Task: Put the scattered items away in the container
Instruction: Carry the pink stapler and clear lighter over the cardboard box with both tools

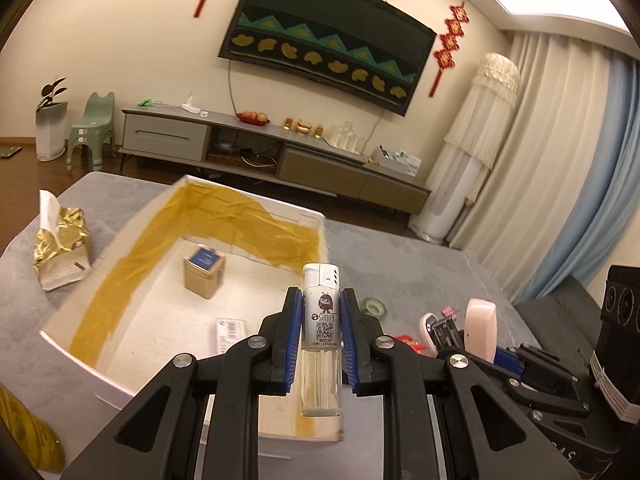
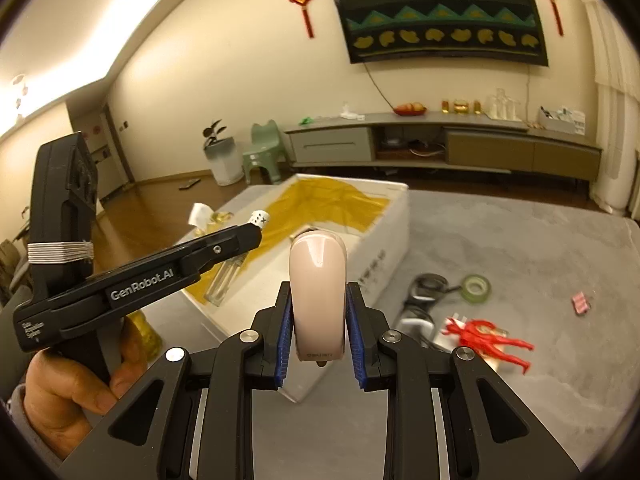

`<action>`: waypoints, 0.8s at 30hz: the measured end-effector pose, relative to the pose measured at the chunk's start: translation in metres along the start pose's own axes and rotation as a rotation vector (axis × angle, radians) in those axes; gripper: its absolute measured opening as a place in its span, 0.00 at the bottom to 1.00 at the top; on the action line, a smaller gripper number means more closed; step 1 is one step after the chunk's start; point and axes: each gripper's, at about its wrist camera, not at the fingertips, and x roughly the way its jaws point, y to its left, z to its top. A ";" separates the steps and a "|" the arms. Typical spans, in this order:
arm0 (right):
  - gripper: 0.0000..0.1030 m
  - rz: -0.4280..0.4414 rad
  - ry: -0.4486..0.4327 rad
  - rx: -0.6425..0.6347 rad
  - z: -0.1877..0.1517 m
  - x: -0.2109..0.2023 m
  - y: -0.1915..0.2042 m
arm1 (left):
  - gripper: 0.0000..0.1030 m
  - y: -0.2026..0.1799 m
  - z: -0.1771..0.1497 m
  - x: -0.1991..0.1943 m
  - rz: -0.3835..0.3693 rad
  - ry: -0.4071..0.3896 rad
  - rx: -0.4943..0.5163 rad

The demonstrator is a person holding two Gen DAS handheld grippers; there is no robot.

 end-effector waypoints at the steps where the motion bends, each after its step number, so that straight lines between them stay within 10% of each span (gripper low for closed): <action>1: 0.26 0.004 -0.002 -0.007 0.001 0.001 0.004 | 0.20 0.005 0.002 -0.002 0.001 -0.006 -0.011; 24: 0.26 0.043 0.090 -0.085 0.045 0.049 0.033 | 0.20 0.062 0.029 0.009 0.080 0.011 -0.088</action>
